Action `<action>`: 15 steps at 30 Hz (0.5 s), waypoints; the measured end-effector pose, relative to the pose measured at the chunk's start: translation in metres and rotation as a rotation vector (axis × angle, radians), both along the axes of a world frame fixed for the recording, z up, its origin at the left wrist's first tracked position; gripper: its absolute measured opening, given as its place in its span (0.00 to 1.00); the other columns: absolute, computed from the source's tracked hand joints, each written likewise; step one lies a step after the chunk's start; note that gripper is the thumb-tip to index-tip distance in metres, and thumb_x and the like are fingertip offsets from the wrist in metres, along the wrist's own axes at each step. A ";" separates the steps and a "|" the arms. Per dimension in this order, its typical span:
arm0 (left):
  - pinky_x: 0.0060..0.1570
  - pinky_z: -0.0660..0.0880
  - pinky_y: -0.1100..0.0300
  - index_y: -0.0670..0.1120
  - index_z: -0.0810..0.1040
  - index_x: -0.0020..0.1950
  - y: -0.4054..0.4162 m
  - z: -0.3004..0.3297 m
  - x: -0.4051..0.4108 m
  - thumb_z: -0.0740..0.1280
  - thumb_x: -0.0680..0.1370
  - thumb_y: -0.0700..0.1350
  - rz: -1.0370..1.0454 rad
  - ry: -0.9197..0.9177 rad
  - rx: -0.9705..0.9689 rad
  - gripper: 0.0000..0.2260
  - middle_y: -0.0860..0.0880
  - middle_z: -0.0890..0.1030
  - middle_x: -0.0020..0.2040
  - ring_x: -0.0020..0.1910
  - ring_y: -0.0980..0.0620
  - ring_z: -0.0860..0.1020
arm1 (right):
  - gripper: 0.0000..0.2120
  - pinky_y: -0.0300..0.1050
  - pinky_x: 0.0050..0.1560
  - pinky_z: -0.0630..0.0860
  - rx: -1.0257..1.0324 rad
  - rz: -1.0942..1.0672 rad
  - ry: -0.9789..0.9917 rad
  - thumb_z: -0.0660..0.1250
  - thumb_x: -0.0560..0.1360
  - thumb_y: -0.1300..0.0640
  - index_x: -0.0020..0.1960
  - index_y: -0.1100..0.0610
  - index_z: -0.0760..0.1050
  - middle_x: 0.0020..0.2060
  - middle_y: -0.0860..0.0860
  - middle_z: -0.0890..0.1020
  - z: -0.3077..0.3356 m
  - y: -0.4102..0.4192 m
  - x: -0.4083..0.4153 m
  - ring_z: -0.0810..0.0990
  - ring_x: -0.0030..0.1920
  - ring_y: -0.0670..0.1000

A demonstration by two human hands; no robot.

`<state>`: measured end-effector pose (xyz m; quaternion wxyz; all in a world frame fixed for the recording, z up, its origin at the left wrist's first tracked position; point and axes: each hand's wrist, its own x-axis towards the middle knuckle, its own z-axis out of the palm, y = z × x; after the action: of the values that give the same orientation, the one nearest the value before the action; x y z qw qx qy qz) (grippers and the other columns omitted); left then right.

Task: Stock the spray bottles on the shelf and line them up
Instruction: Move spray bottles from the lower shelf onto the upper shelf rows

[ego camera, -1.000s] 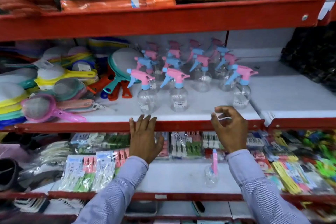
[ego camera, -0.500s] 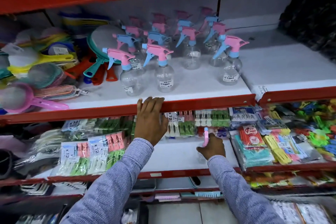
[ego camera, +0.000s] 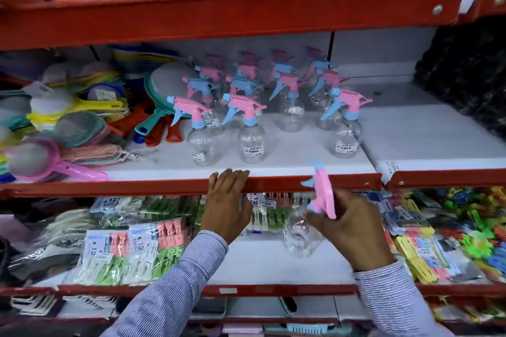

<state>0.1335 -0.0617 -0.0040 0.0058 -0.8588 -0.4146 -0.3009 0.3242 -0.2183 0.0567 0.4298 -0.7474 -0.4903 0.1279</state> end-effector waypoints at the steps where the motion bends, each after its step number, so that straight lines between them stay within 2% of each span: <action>1: 0.69 0.63 0.41 0.44 0.74 0.66 0.000 -0.001 0.000 0.70 0.71 0.42 0.001 -0.004 -0.002 0.23 0.44 0.79 0.60 0.64 0.43 0.72 | 0.09 0.27 0.29 0.70 0.074 -0.003 0.026 0.78 0.63 0.54 0.39 0.50 0.79 0.31 0.43 0.83 0.019 -0.003 -0.001 0.81 0.33 0.41; 5: 0.67 0.65 0.40 0.44 0.74 0.65 -0.001 0.000 -0.001 0.69 0.70 0.42 -0.013 -0.011 -0.010 0.23 0.45 0.80 0.59 0.63 0.42 0.73 | 0.11 0.24 0.31 0.70 0.255 0.004 0.078 0.80 0.62 0.54 0.41 0.49 0.81 0.34 0.40 0.84 0.082 0.011 0.006 0.80 0.32 0.35; 9: 0.68 0.65 0.42 0.45 0.74 0.66 -0.002 0.002 -0.002 0.70 0.70 0.42 -0.020 0.008 -0.010 0.24 0.46 0.79 0.59 0.62 0.44 0.74 | 0.12 0.23 0.33 0.71 0.311 -0.005 0.031 0.81 0.62 0.51 0.43 0.48 0.82 0.34 0.41 0.83 0.111 0.053 0.019 0.78 0.31 0.31; 11: 0.68 0.64 0.44 0.46 0.73 0.67 -0.001 0.001 -0.002 0.70 0.70 0.41 -0.025 0.014 -0.007 0.24 0.47 0.79 0.59 0.62 0.44 0.73 | 0.11 0.27 0.35 0.74 0.321 -0.019 -0.002 0.81 0.62 0.52 0.41 0.49 0.82 0.36 0.46 0.85 0.114 0.079 0.023 0.79 0.31 0.35; 13: 0.69 0.61 0.46 0.47 0.73 0.67 -0.002 0.002 -0.003 0.69 0.70 0.41 -0.029 0.000 -0.012 0.25 0.47 0.79 0.59 0.62 0.45 0.72 | 0.12 0.39 0.41 0.81 0.313 -0.042 -0.006 0.81 0.62 0.54 0.43 0.52 0.83 0.40 0.50 0.87 0.109 0.101 0.023 0.82 0.34 0.41; 15: 0.70 0.59 0.48 0.47 0.72 0.68 -0.003 0.002 -0.004 0.69 0.70 0.41 -0.026 -0.006 -0.016 0.25 0.48 0.79 0.60 0.63 0.46 0.72 | 0.14 0.45 0.43 0.82 0.288 -0.068 -0.054 0.80 0.62 0.55 0.46 0.56 0.84 0.41 0.52 0.87 0.100 0.121 0.023 0.84 0.36 0.47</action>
<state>0.1296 -0.0645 -0.0016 -0.0061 -0.8631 -0.4059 -0.3005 0.3475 -0.0969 0.1564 0.5232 -0.6974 -0.4893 0.0214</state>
